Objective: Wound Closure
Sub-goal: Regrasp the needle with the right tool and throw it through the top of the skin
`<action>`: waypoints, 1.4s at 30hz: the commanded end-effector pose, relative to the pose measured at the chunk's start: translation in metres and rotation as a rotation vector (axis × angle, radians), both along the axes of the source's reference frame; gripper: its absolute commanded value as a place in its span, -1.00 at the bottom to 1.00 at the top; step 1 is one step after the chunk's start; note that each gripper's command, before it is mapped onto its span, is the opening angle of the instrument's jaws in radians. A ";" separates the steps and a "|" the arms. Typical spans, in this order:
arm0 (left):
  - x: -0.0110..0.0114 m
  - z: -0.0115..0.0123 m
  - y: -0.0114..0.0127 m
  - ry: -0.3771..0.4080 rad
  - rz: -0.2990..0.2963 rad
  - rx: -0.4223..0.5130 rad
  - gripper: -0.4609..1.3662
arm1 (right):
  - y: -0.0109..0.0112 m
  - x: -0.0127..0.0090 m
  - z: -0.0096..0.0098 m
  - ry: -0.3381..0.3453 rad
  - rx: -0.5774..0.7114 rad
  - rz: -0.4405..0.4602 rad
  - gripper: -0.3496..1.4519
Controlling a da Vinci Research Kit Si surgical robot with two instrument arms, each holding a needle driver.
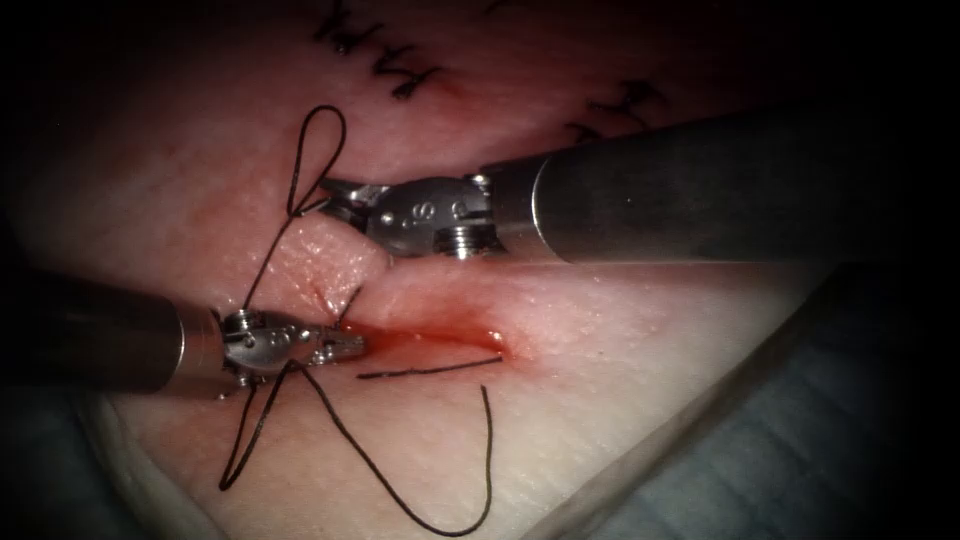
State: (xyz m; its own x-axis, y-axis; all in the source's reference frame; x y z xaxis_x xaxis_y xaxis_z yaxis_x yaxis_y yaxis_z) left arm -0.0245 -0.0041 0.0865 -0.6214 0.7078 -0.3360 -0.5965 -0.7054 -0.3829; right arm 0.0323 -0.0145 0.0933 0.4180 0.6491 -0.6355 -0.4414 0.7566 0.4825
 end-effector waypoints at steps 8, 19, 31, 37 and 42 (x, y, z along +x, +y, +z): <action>-0.0001 -0.0001 -0.0001 -0.009 0.001 0.005 -0.88 | -0.0004 -0.0009 0.0024 0.177 0.397 0.197 -1.00; -0.0002 -0.0001 -0.0001 -0.012 0.004 0.000 -0.88 | -0.0043 -0.0004 0.0041 0.251 0.860 0.345 -1.00; -0.0003 -0.0002 0.0001 -0.014 0.000 -0.003 -0.88 | -0.0100 -0.0007 0.0032 0.140 1.013 0.396 -1.00; -0.0004 -0.0003 0.0002 -0.015 -0.003 -0.005 -0.88 | -0.0121 -0.0014 0.0035 0.127 1.056 0.405 -1.00; -0.0007 -0.0003 0.0003 -0.014 0.000 -0.008 -0.88 | -0.0114 -0.0020 0.0035 0.117 1.028 0.448 -1.00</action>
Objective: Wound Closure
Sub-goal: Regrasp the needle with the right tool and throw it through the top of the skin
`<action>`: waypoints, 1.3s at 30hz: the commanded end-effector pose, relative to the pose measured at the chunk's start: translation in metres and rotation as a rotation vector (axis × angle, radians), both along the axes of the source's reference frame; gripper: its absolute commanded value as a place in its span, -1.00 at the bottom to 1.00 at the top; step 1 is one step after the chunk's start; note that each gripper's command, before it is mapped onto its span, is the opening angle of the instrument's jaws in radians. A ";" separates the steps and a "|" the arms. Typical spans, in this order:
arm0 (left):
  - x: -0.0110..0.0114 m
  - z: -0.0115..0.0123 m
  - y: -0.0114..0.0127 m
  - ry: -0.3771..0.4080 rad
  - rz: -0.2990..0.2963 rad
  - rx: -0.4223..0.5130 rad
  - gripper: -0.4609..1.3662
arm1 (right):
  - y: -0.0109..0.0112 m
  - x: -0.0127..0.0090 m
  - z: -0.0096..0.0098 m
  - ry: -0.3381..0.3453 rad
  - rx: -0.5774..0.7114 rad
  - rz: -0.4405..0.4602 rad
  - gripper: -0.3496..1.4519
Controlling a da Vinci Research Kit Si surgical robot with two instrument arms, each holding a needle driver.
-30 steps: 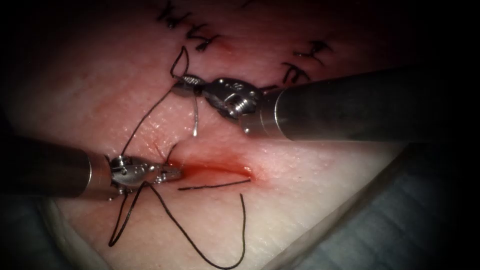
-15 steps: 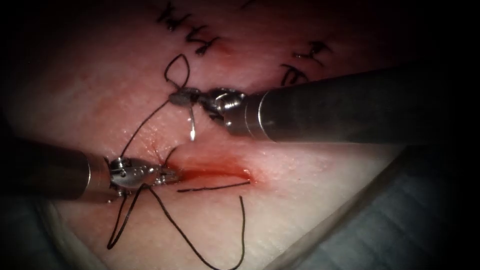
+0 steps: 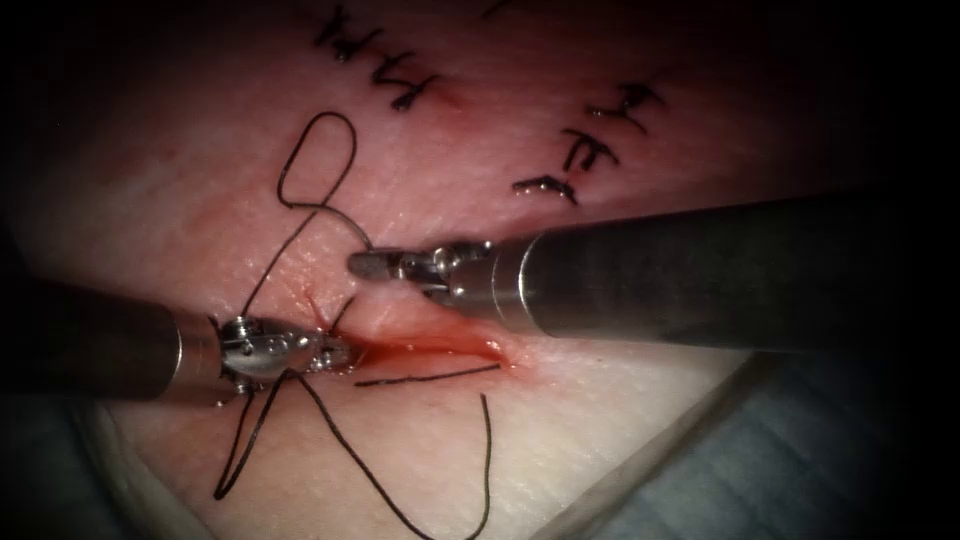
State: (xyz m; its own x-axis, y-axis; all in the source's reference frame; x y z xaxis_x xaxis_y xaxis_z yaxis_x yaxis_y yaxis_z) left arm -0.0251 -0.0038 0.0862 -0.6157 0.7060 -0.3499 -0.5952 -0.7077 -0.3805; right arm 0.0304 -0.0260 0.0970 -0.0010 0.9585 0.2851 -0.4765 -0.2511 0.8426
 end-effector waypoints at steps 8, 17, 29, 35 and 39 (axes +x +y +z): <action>-0.0001 0.0000 -0.0001 -0.004 0.003 0.003 -0.88 | 0.0072 -0.0020 -0.0005 -0.015 -0.606 -0.036 -0.25; -0.0003 0.0001 0.0000 -0.004 0.007 0.000 -0.88 | 0.0110 -0.0028 -0.0004 -0.093 -1.292 -0.361 0.82; -0.0004 0.0000 0.0003 -0.004 0.008 0.002 -0.88 | 0.0108 0.0000 -0.0054 -0.102 -1.443 -0.597 0.71; -0.0004 -0.0001 0.0003 -0.004 0.008 0.002 -0.88 | 0.0100 0.0022 -0.0066 -0.107 -1.441 -0.715 0.69; -0.0004 -0.0001 0.0003 -0.004 0.007 0.003 -0.88 | 0.0103 0.0033 -0.0061 -0.136 -1.456 -0.739 0.69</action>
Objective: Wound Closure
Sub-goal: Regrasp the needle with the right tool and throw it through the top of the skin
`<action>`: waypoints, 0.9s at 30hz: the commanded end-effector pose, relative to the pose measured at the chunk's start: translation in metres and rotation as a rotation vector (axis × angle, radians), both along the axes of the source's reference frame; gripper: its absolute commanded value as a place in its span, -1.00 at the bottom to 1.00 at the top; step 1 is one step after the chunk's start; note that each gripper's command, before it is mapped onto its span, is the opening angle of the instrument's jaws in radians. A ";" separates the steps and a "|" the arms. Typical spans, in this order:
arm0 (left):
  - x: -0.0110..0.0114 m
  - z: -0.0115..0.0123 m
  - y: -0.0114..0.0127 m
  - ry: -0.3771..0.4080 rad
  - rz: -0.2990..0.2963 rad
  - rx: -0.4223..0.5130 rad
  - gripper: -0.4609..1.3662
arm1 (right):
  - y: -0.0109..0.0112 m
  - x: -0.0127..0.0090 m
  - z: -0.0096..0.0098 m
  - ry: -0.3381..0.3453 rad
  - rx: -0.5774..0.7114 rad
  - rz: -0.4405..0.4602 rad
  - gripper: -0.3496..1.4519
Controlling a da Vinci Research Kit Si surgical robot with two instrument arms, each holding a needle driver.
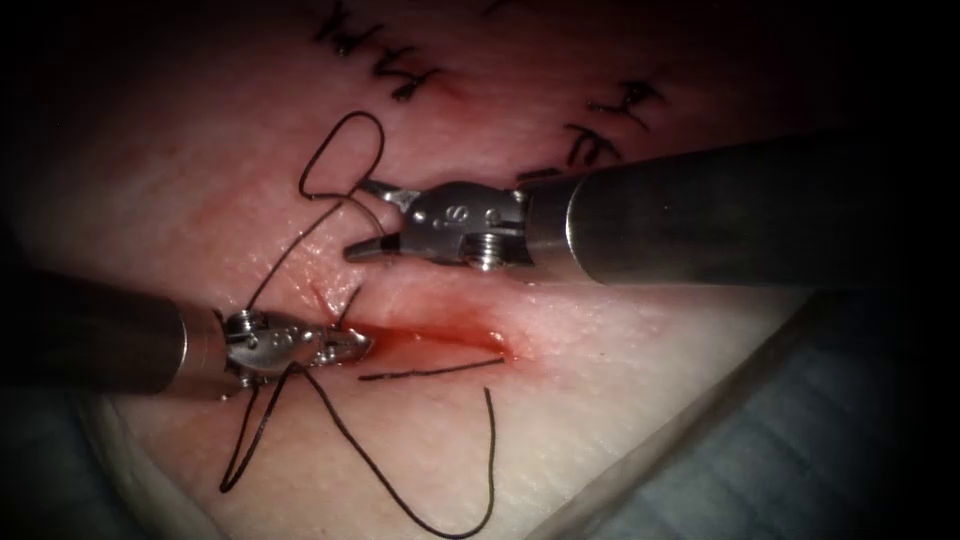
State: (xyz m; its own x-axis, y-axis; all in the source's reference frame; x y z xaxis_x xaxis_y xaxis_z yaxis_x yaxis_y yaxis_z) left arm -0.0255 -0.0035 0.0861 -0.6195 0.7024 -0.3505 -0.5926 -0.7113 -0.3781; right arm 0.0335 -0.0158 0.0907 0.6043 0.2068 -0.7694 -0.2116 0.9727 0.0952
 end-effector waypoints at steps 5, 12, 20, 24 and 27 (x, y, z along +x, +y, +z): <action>0.0000 -0.0001 -0.0001 -0.005 0.002 0.005 -0.88 | -0.0002 0.0020 0.0009 -0.018 -0.031 -0.013 0.68; 0.0000 -0.0003 -0.0002 -0.006 0.003 0.006 -0.88 | 0.0003 0.0033 0.0022 -0.049 -0.058 -0.047 0.14; 0.0001 -0.0005 0.0000 -0.009 0.003 0.007 -0.88 | -0.0004 0.0017 0.0019 -0.128 -0.079 -0.032 -1.00; 0.0001 -0.0004 0.0001 -0.009 0.003 0.007 -0.88 | 0.0009 -0.0001 0.0017 -0.043 -0.028 0.085 -1.00; 0.0001 -0.0004 0.0001 -0.009 0.003 0.007 -0.88 | 0.0022 -0.0015 0.0017 -0.002 -0.021 0.114 -1.00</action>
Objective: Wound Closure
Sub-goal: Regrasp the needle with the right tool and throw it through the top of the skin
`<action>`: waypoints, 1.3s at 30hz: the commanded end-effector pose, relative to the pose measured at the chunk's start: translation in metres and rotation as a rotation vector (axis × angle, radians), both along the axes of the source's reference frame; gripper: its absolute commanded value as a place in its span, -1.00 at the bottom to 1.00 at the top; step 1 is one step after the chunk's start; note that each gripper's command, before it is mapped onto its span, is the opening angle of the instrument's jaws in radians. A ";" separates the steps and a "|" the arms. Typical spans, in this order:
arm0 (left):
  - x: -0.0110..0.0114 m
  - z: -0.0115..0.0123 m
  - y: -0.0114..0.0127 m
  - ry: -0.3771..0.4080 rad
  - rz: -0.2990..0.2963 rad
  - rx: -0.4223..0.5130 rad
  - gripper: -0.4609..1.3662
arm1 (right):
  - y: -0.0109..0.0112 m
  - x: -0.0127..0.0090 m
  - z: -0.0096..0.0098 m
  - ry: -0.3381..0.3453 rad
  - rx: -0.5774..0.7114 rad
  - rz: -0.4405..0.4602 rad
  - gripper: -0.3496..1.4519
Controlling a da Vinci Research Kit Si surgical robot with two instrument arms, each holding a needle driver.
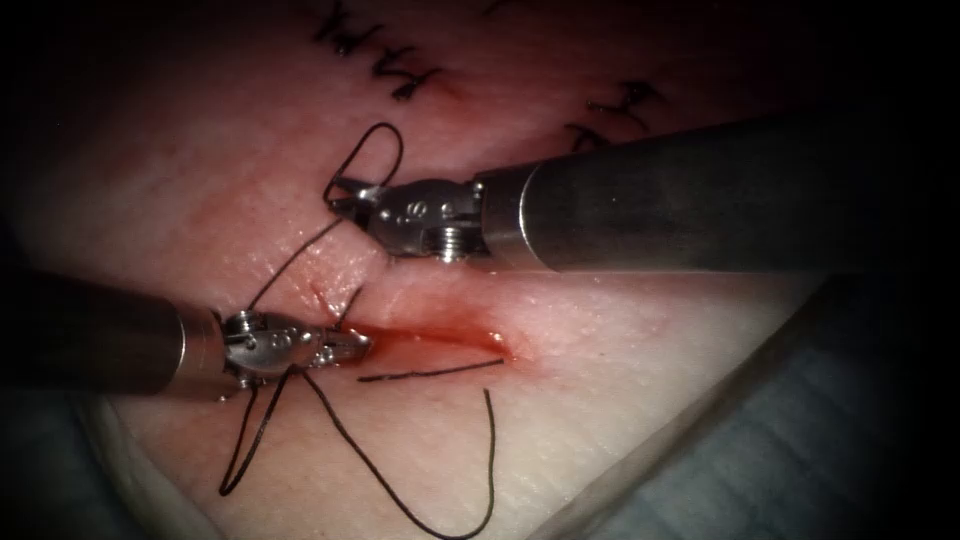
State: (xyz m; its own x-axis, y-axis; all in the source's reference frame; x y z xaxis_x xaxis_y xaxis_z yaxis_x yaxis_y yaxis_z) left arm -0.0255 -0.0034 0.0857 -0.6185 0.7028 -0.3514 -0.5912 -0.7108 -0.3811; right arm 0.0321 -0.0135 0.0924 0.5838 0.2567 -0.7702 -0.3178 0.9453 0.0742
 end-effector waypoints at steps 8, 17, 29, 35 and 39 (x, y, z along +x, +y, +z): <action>0.0001 -0.0003 0.0000 -0.007 0.003 0.008 -0.88 | 0.0018 -0.0020 0.0007 0.063 -0.004 0.024 -1.00; 0.0003 -0.0007 0.0001 -0.011 0.001 0.006 -0.88 | 0.0030 -0.0024 0.0022 0.261 0.249 0.140 -1.00; 0.0003 -0.0006 0.0001 -0.013 0.000 0.004 -0.88 | 0.0006 -0.0027 0.0066 0.340 0.913 0.450 -1.00; 0.0002 -0.0006 0.0001 -0.015 0.003 0.000 -0.88 | -0.0018 -0.0024 0.0078 0.362 1.211 0.552 -1.00; 0.0000 -0.0005 0.0002 -0.017 0.001 -0.002 -0.88 | -0.0038 -0.0019 0.0077 0.377 1.342 0.566 -1.00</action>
State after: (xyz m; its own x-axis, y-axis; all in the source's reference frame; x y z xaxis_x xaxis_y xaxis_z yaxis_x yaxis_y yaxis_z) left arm -0.0254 -0.0032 0.0851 -0.6129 0.7018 -0.3630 -0.5871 -0.7120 -0.3852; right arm 0.0304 -0.0182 0.0999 -0.0103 0.9872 0.1590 -0.3646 -0.1517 0.9187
